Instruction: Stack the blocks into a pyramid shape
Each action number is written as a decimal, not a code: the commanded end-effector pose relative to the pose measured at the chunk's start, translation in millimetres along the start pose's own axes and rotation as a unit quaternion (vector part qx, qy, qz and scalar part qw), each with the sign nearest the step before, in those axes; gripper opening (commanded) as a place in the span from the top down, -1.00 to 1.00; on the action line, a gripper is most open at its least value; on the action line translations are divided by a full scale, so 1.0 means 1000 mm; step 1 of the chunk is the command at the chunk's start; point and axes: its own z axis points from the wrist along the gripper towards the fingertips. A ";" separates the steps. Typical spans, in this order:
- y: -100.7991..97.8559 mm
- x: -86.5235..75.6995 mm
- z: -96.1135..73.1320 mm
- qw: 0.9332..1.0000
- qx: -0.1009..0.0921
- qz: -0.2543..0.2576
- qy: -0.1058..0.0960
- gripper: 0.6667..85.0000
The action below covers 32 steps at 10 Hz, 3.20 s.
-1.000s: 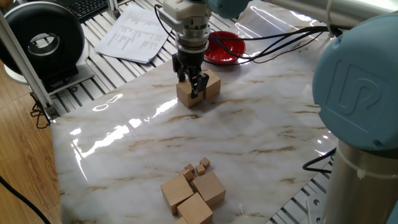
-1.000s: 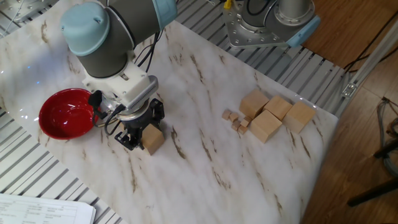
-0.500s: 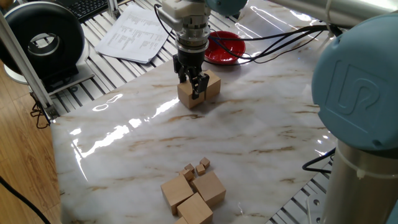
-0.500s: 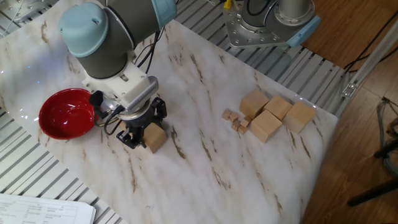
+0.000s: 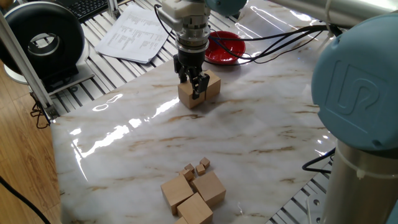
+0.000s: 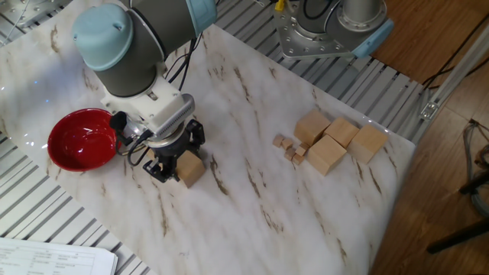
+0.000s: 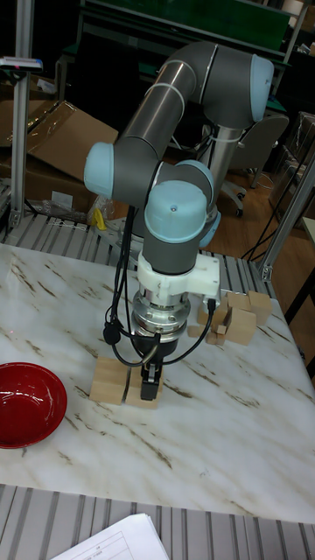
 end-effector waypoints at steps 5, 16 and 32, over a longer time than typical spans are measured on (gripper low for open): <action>-0.003 0.001 0.000 1.000 0.004 -0.002 0.001 0.99; -0.001 -0.002 0.000 1.000 0.001 0.020 -0.007 0.94; -0.002 0.003 0.001 1.000 0.004 0.002 -0.003 0.15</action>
